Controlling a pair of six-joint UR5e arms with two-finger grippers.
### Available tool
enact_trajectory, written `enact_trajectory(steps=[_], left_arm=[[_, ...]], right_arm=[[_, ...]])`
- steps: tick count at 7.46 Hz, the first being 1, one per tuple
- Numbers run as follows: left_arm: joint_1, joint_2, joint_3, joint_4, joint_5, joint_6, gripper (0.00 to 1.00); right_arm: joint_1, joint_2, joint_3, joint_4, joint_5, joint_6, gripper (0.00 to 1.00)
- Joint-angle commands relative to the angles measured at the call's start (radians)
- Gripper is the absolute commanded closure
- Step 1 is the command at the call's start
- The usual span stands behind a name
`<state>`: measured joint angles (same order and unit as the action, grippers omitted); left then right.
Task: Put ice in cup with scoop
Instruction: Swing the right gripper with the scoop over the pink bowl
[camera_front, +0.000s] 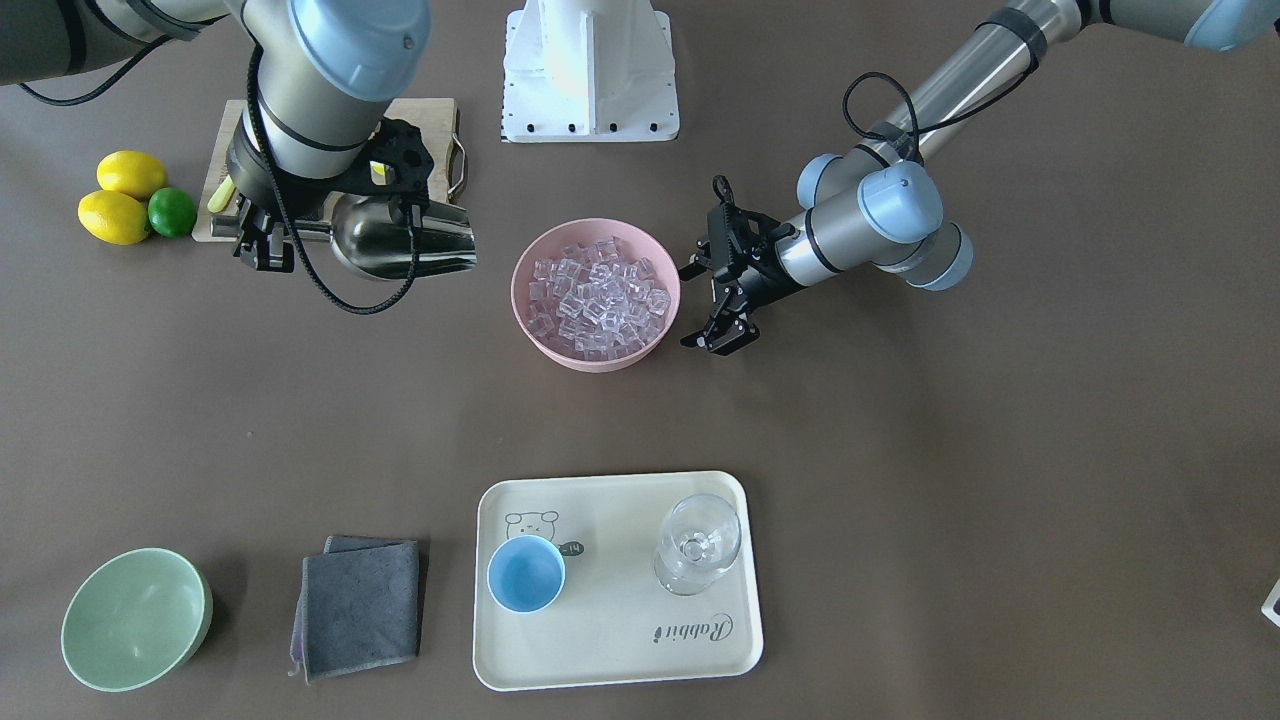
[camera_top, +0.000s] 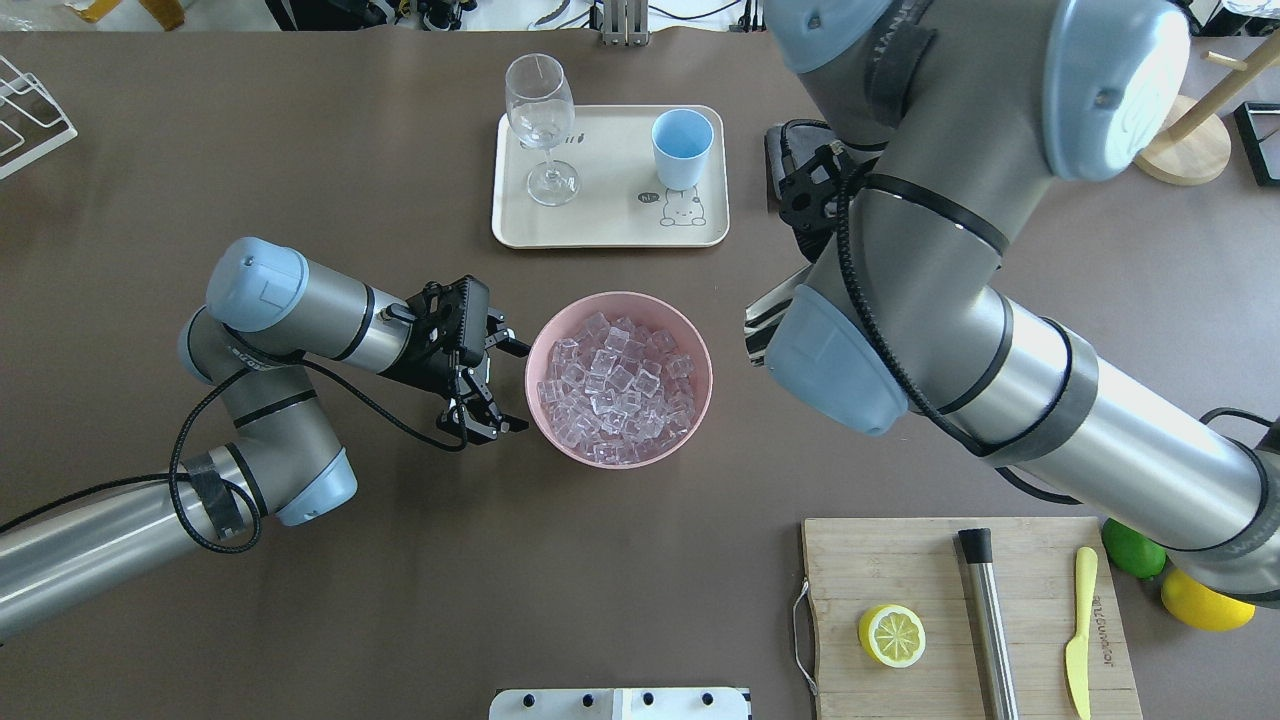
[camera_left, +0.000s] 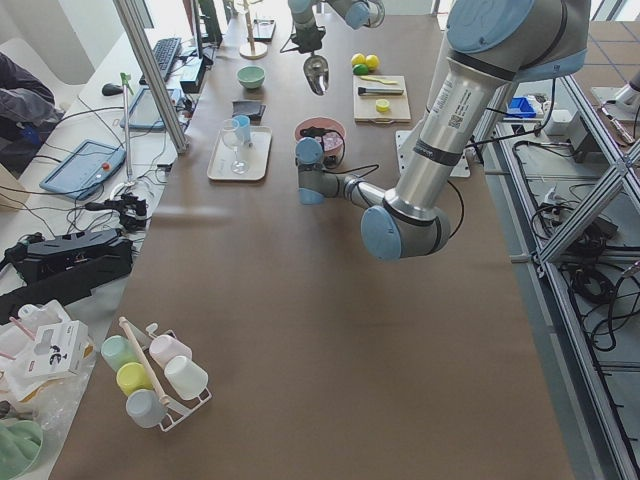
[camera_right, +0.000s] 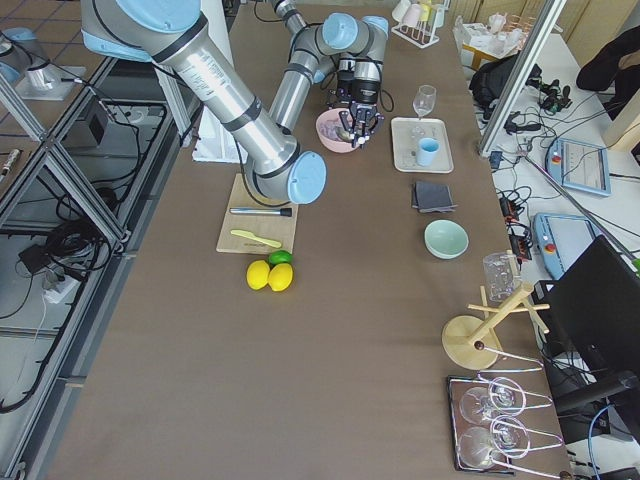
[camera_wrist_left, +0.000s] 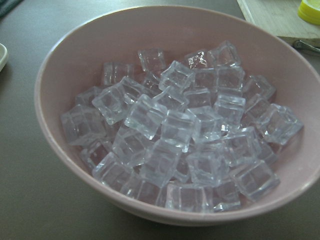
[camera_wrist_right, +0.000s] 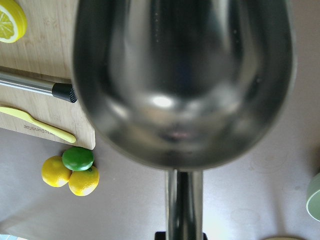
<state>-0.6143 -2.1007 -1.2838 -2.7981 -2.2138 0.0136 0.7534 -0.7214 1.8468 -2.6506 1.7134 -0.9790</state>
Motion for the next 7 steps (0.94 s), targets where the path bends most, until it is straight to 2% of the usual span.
enact_trajectory(steps=[1, 3, 6, 7], left_arm=[[-0.002, -0.002, 0.001, 0.002, 0.005, -0.003, 0.02], [0.001, -0.010, 0.001, 0.000, 0.005, -0.003, 0.02], [0.010, -0.022, 0.001, 0.000, 0.022, -0.006, 0.02], [0.011, -0.024, 0.003, 0.002, 0.026, -0.006, 0.02]], right_arm=[[-0.063, 0.098, -0.098, -0.061, -0.061, 0.091, 1.00], [-0.068, 0.172, -0.191, -0.110, -0.098, 0.143, 1.00], [-0.162, 0.256, -0.300, -0.164, -0.124, 0.273, 1.00], [-0.198, 0.260, -0.296, -0.192, -0.129, 0.330, 1.00]])
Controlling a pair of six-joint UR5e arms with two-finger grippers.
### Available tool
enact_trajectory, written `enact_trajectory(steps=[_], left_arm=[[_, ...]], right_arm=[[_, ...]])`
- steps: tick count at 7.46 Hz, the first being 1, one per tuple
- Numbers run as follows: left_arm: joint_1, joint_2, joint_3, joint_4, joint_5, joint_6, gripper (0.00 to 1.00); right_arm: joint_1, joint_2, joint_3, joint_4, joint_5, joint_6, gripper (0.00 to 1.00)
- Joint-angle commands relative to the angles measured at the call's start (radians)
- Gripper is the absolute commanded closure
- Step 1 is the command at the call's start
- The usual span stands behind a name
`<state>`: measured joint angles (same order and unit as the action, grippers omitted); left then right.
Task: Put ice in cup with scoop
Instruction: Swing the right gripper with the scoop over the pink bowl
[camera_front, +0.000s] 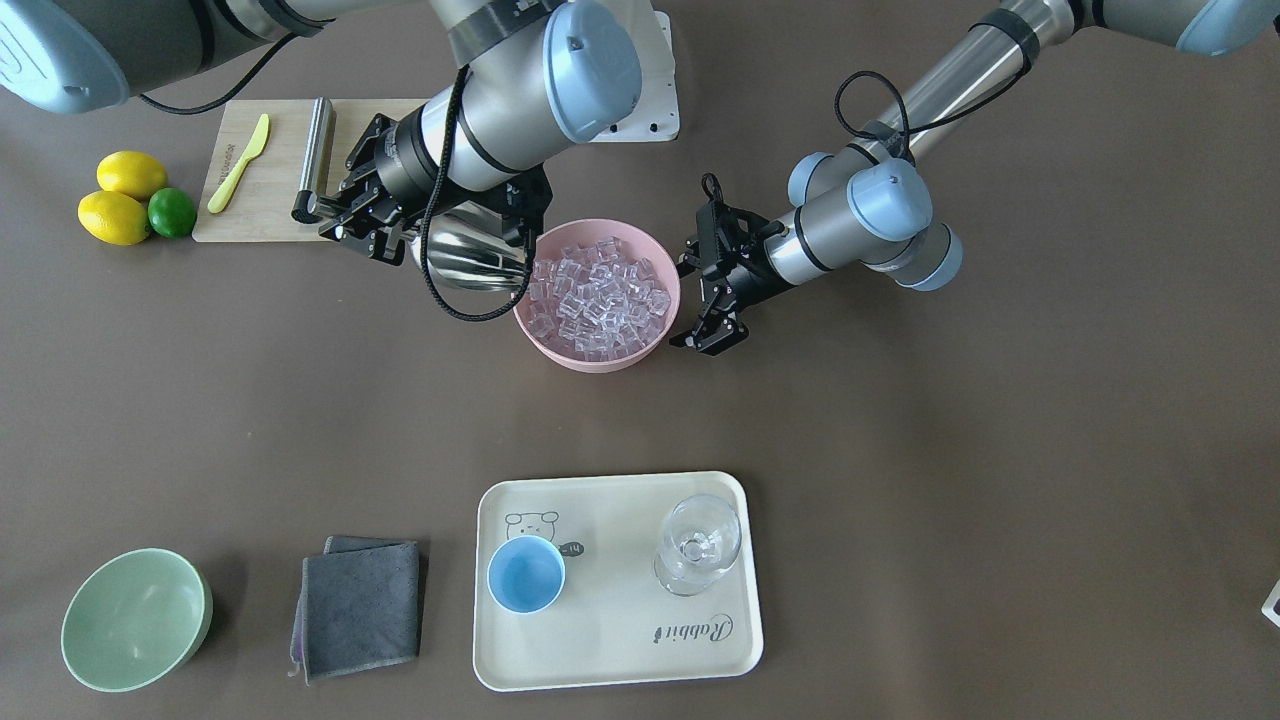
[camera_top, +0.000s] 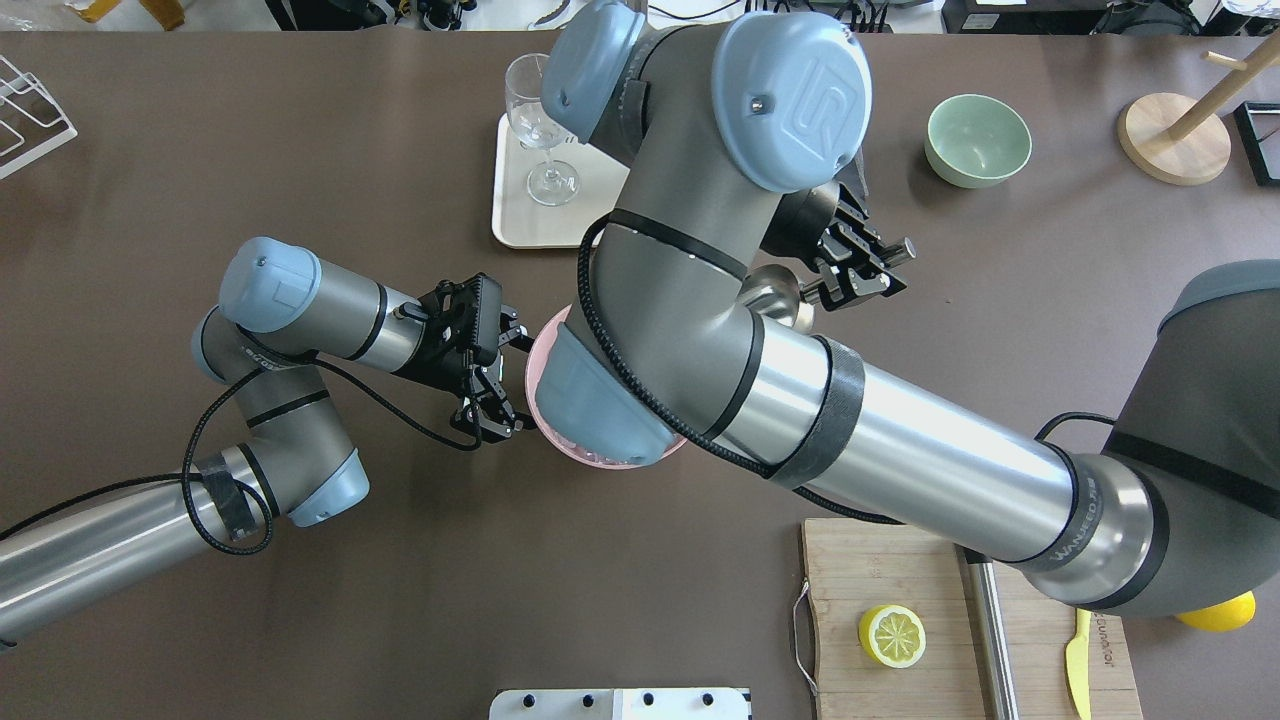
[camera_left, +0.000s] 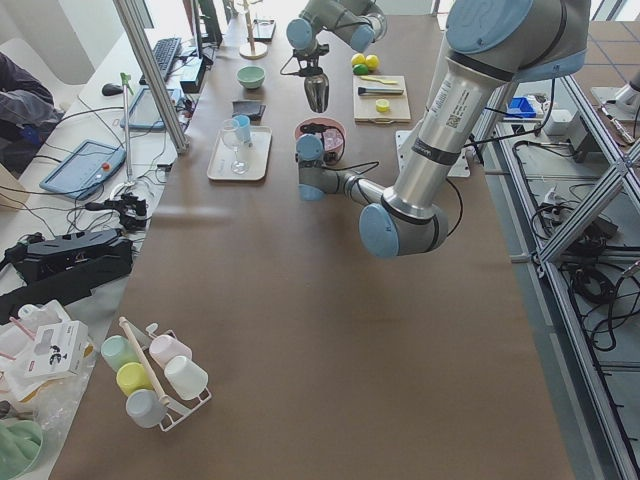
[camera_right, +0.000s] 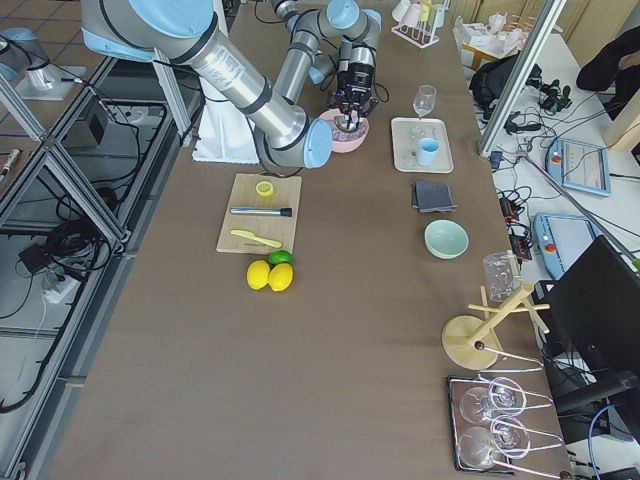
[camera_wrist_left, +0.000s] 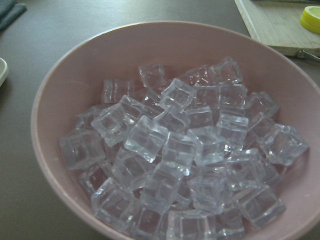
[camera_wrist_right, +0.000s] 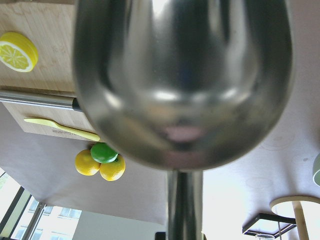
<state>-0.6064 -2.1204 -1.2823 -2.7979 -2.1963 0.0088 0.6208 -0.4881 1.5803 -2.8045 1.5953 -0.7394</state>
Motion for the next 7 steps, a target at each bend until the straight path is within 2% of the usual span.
enact_trajectory(steps=[1, 7], left_arm=[[0.004, -0.009, 0.012, 0.001, 0.009, -0.001, 0.02], [0.005, -0.010, 0.015, 0.000, 0.009, -0.001, 0.02]], right_arm=[[-0.072, 0.025, -0.025, -0.044, -0.012, 0.098, 1.00], [-0.072, 0.002, -0.025, -0.052, -0.038, 0.149, 1.00]])
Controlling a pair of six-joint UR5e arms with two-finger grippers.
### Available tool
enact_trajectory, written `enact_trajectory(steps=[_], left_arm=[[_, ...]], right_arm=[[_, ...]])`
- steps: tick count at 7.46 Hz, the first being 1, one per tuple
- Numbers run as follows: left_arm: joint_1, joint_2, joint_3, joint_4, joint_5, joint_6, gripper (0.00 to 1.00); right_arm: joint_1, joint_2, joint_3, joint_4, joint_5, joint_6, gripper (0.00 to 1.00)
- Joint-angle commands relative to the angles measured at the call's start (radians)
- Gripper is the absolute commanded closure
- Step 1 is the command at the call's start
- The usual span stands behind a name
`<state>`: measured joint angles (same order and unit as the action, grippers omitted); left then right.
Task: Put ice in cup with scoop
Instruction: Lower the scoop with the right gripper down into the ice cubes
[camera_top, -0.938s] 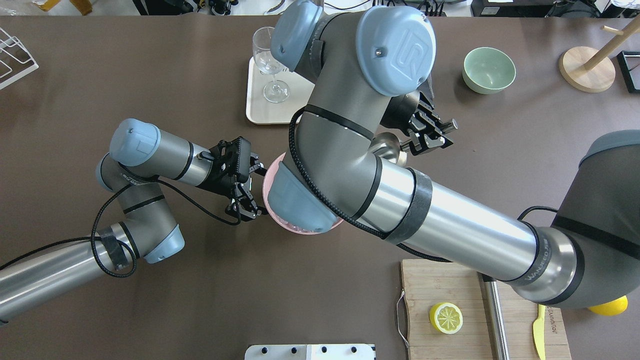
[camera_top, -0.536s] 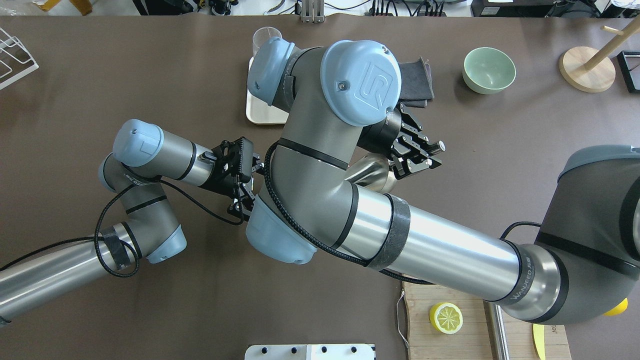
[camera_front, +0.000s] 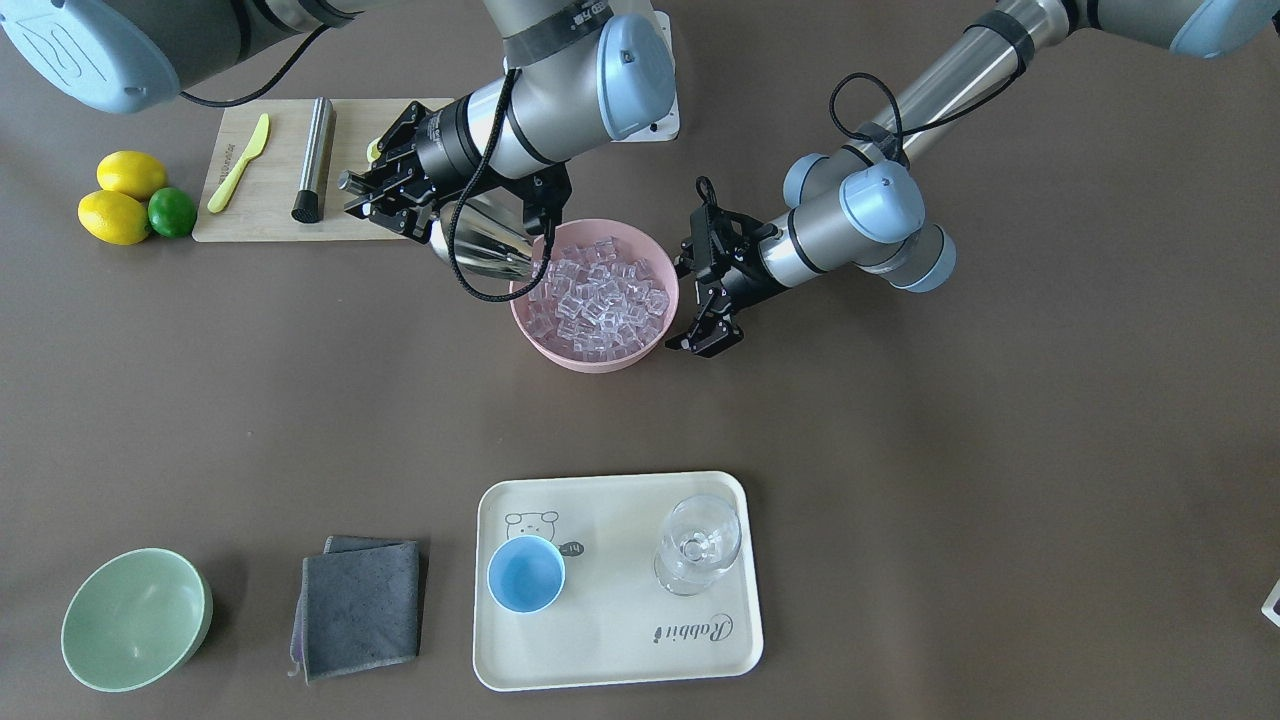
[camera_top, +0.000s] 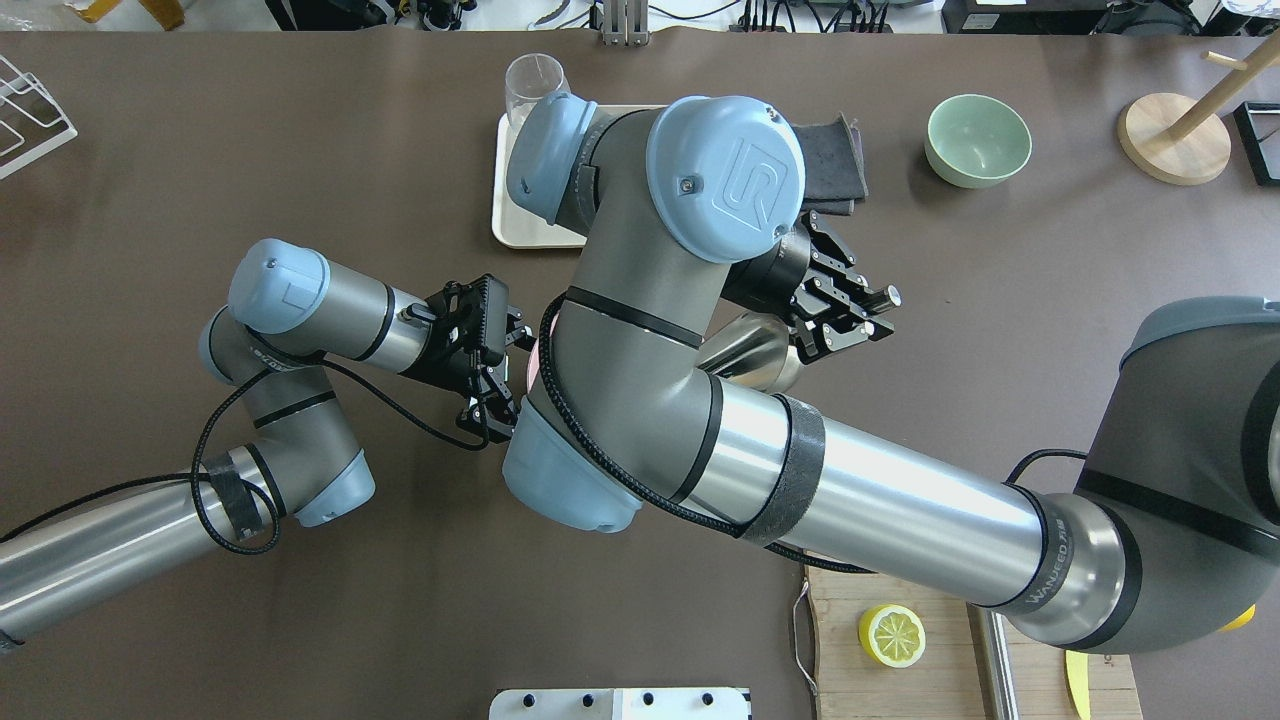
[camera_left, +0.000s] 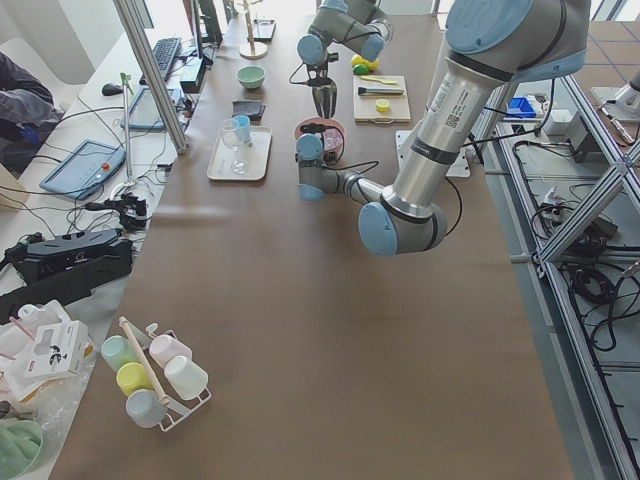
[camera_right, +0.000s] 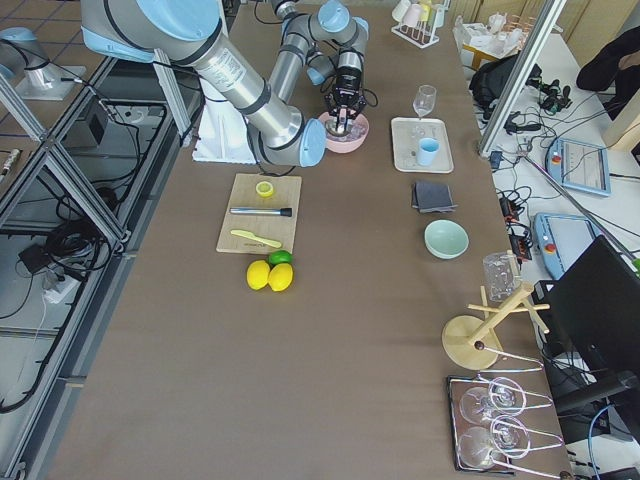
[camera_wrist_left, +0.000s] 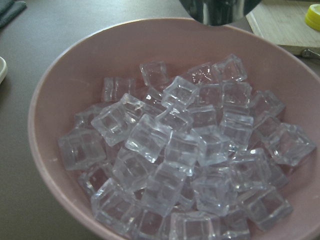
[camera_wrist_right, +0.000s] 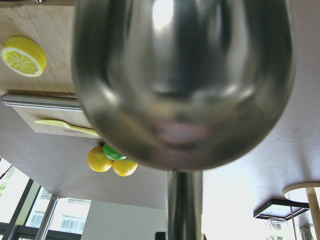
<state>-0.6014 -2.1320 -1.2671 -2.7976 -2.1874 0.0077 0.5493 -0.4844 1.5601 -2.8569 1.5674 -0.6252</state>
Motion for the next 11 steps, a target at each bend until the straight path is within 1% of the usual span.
enact_trajectory(steps=[1, 2, 4, 11], left_arm=[[-0.001, 0.001, 0.000, 0.000, 0.000, 0.000, 0.02], [0.000, 0.001, 0.000, 0.000, 0.000, 0.002, 0.02], [0.000, 0.001, 0.000, 0.000, 0.000, 0.002, 0.02], [-0.001, 0.001, 0.000, -0.003, -0.002, 0.003, 0.02]], right_arm=[[0.000, 0.000, -0.009, 0.002, -0.012, 0.036, 1.00], [0.000, -0.002, -0.012, 0.004, -0.017, 0.047, 1.00], [0.000, 0.003, -0.049, 0.016, -0.024, 0.076, 1.00], [-0.002, 0.046, -0.164, 0.114, -0.014, 0.119, 1.00]])
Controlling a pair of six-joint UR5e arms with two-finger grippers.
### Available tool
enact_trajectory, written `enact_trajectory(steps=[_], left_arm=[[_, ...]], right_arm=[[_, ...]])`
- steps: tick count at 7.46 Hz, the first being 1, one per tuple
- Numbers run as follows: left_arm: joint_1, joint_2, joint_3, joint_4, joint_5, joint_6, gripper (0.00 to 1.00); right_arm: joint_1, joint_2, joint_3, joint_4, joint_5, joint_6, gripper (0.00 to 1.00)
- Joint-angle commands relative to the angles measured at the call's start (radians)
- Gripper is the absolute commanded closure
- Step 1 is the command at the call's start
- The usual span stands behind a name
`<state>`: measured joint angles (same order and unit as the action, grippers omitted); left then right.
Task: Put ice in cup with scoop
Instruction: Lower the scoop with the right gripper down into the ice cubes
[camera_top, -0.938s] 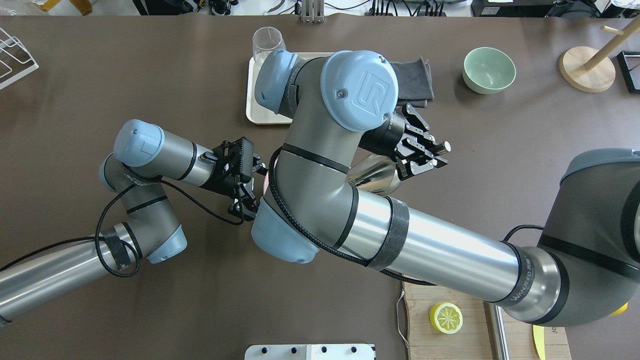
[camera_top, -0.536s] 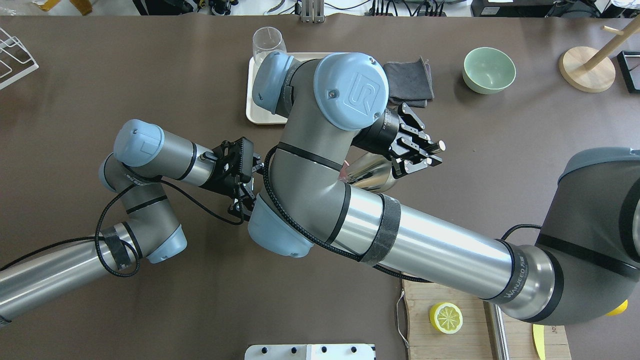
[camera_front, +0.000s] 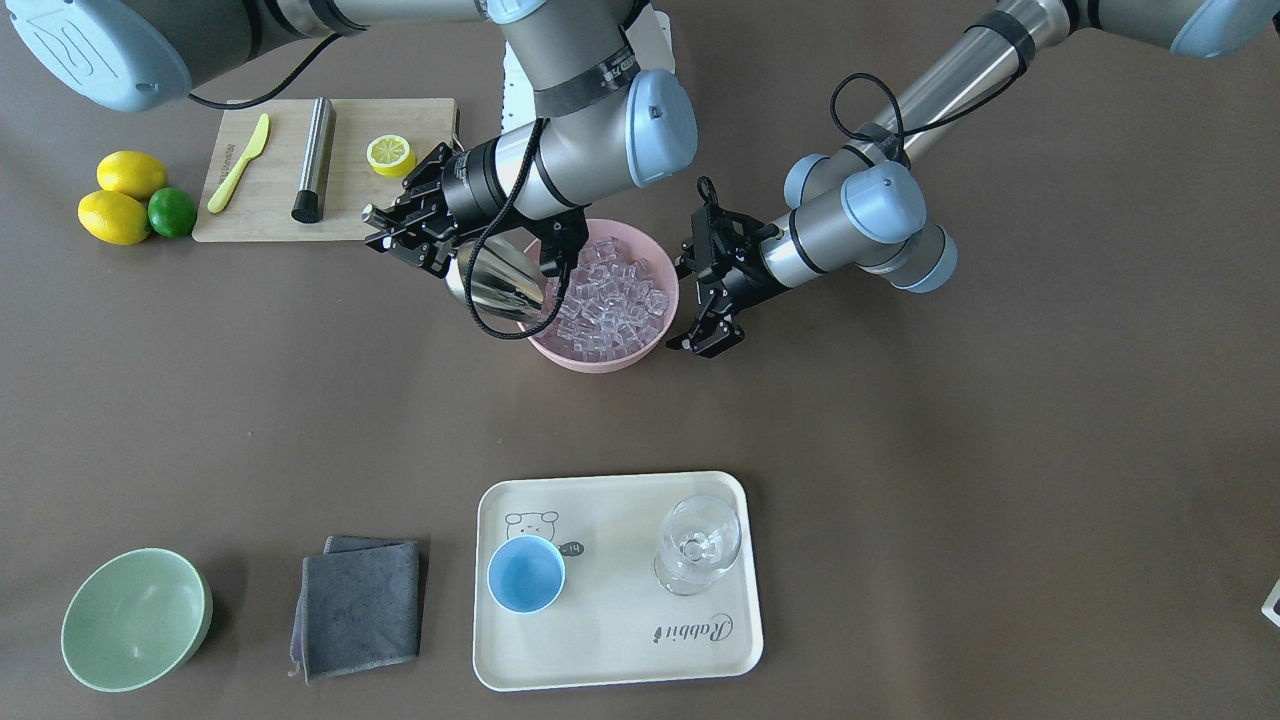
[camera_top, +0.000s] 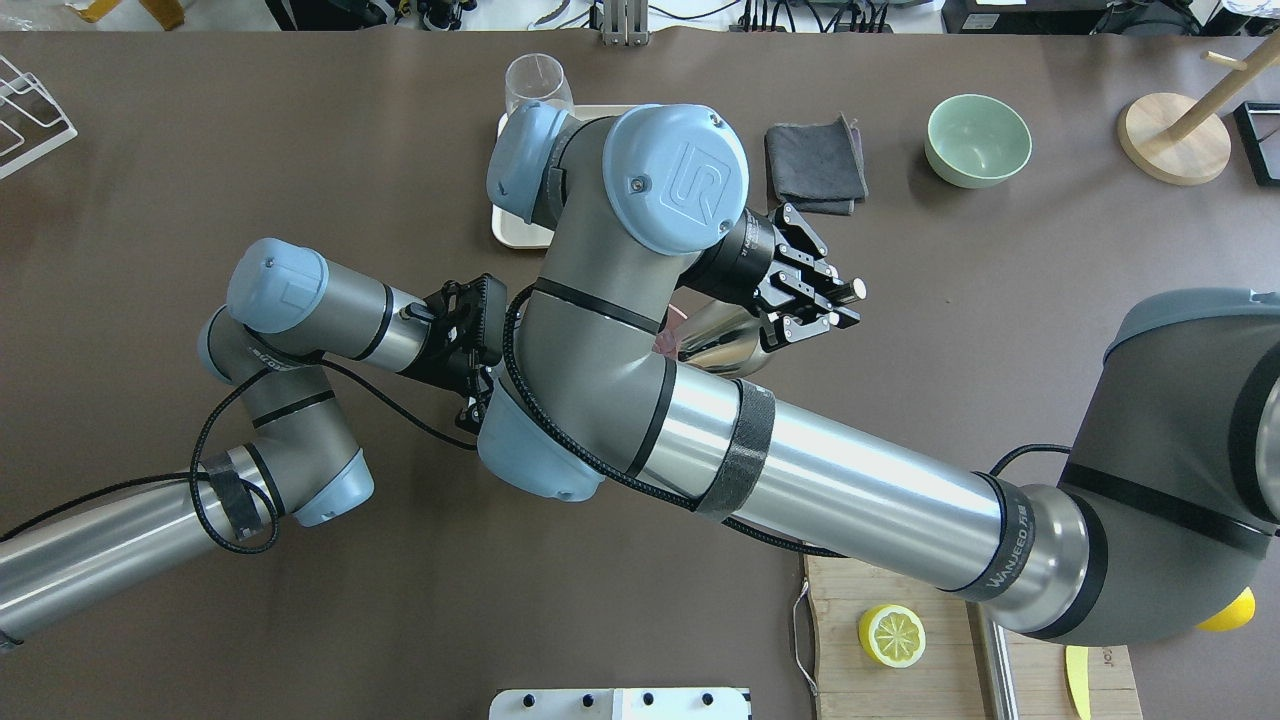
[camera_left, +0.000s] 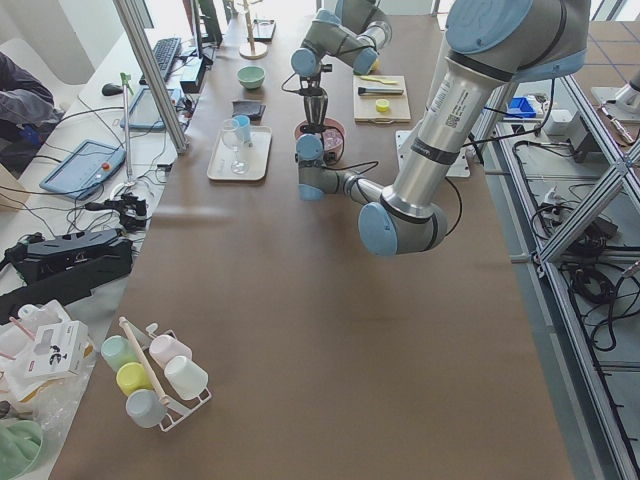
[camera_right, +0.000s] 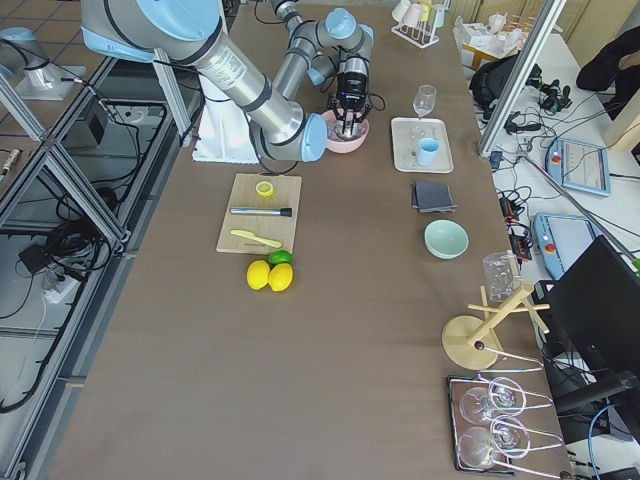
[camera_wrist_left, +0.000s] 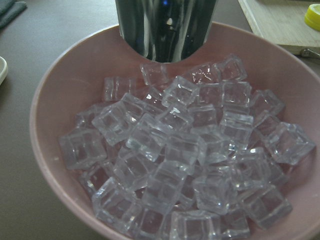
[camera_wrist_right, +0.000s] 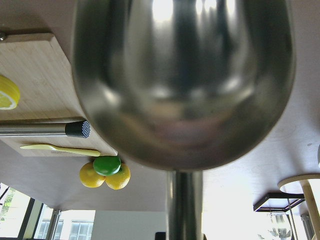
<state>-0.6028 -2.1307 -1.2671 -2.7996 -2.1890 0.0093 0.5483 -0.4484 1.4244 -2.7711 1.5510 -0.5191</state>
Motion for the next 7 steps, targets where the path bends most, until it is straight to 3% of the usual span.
enact_trajectory(steps=[1, 7], left_arm=[[0.000, 0.002, 0.000, 0.000, 0.000, 0.001, 0.02], [0.000, 0.011, 0.000, -0.026, 0.009, 0.003, 0.02]], right_arm=[[-0.001, 0.008, -0.033, 0.054, 0.006, 0.011, 1.00], [-0.022, -0.015, -0.042, 0.168, 0.032, 0.017, 1.00]])
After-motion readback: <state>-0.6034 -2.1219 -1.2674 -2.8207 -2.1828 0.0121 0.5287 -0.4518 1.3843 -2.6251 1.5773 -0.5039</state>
